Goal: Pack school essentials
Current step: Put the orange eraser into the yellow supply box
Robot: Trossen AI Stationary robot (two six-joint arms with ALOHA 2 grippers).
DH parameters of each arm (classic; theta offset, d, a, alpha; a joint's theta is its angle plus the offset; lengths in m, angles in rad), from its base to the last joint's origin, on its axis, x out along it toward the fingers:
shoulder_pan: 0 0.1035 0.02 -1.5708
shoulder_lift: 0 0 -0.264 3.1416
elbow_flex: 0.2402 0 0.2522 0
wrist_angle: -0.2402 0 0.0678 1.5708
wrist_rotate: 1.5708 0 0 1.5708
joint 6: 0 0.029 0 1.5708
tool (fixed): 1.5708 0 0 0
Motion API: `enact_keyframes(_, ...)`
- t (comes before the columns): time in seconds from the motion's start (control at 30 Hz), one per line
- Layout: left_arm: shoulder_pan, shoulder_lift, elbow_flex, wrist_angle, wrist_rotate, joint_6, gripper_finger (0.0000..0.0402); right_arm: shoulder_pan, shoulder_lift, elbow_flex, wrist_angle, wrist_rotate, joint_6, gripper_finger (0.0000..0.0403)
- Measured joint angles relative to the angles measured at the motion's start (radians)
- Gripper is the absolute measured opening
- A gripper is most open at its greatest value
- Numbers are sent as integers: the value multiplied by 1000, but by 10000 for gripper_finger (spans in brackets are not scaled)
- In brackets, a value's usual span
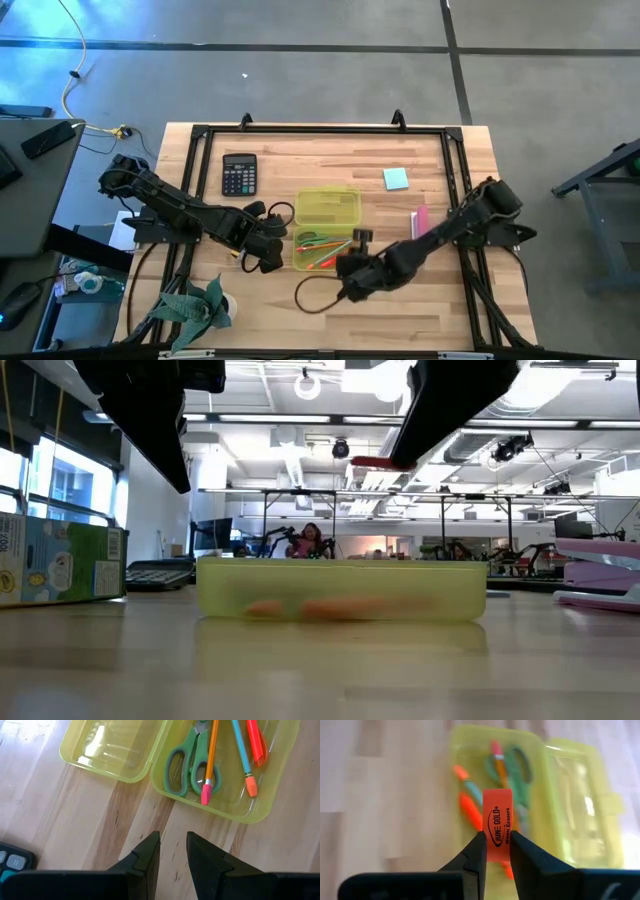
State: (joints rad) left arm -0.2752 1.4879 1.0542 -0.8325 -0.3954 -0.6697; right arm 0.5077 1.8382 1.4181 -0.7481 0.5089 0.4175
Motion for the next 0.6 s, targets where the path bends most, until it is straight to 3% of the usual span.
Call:
enact_keyframes(0.2, 0, 0, 0, 0, 0, 0, 85, -85, -7, -4, -103, 3, 0, 55)
enact_keyframes(0.43, 0, 0, 0, 0, 0, 0, 86, -173, -5, -104, -23, -179, -41, 55)
enact_keyframes(0.6, 0, 0, 0, 0, 0, 0, 86, -204, -5, -201, 90, -249, -58, 55)
